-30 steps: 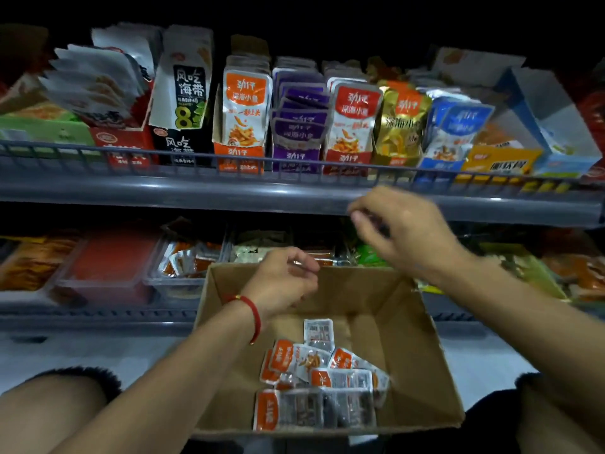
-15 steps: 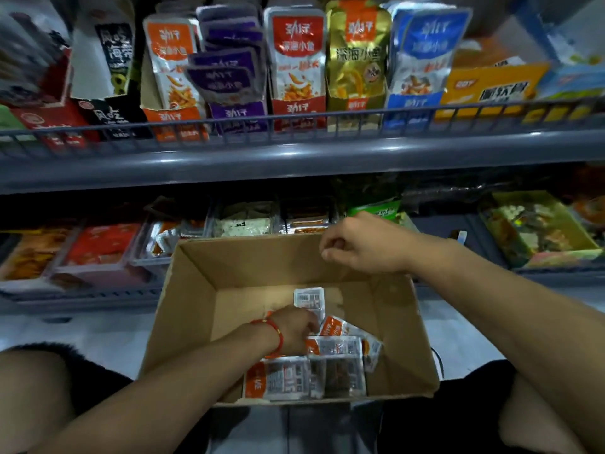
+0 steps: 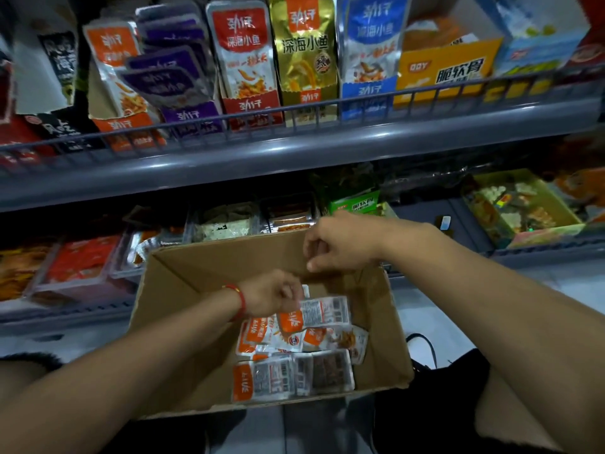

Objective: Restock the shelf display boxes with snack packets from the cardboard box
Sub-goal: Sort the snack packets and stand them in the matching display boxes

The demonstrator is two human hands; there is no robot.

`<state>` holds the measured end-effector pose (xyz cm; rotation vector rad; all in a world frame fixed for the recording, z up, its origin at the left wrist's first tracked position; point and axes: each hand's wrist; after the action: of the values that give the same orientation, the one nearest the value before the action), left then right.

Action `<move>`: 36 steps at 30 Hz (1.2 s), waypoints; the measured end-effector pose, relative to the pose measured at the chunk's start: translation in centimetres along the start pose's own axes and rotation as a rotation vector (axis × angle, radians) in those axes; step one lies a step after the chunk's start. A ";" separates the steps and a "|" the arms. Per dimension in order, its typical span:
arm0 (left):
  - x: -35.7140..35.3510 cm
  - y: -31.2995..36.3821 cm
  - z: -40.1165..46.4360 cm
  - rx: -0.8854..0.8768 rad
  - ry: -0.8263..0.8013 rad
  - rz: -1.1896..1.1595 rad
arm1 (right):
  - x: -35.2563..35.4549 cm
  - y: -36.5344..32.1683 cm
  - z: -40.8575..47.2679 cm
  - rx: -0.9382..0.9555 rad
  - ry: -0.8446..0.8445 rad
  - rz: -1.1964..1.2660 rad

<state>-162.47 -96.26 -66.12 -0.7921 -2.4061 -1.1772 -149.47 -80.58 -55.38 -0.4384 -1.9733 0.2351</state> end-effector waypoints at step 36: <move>9.0 1.6 -18.4 -0.625 0.708 -1.366 | 10.0 -13.5 1.0 0.132 0.765 0.692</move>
<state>-167.41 -107.24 -49.47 1.2432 -1.7375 -2.1536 -156.90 -88.78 -42.71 -0.9543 -1.0038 0.5355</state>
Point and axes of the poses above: each hand's wrist, its own z-axis towards the middle knuckle, its own x-axis out of the back of the hand, y = z × x, and after that the axes turned 7 degrees about -y, right-handed
